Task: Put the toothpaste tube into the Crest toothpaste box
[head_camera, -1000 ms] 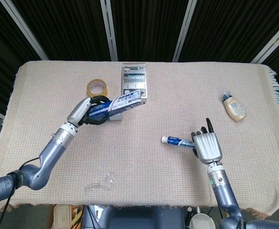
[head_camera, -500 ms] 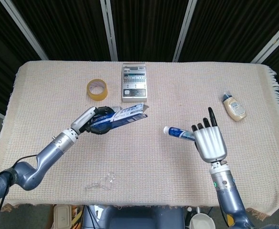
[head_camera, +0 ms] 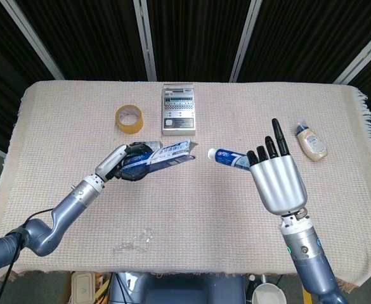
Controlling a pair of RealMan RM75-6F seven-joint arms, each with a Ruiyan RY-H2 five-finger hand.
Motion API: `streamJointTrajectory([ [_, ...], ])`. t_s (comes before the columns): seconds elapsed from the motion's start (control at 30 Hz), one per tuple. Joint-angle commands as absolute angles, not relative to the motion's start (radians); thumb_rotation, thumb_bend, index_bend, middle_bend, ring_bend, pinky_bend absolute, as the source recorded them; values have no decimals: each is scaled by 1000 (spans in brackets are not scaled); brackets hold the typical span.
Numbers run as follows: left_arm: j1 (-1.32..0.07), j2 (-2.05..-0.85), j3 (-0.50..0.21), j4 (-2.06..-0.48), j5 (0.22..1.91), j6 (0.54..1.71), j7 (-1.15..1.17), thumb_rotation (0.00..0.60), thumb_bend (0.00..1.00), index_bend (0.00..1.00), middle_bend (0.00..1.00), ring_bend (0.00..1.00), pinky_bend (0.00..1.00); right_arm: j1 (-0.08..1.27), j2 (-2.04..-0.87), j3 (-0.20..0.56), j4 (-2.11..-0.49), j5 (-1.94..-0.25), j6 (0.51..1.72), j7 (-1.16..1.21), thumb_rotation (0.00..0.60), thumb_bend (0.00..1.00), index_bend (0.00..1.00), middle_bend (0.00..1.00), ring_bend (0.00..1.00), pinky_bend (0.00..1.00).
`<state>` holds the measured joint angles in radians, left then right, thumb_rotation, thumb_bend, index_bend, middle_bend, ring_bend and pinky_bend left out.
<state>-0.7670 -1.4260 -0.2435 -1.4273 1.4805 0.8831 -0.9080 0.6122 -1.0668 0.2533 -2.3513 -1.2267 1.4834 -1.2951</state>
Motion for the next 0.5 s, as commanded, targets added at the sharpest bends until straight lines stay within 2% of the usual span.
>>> streamJointTrajectory([
  [0.03, -764, -1438, -230, -1416, 1495, 906, -928, 600, 395, 396, 376, 252, 290, 621, -1056, 263, -2356, -1255, 1479, -1285, 600, 559, 662, 617, 321, 0],
  [0.5, -769, -1514, -169, -1324, 1533, 968, -982, 600, 395, 382, 354, 236, 290, 656, -1030, 291, -2356, -1330, 1444, -1286, 600, 560, 664, 617, 321, 0],
])
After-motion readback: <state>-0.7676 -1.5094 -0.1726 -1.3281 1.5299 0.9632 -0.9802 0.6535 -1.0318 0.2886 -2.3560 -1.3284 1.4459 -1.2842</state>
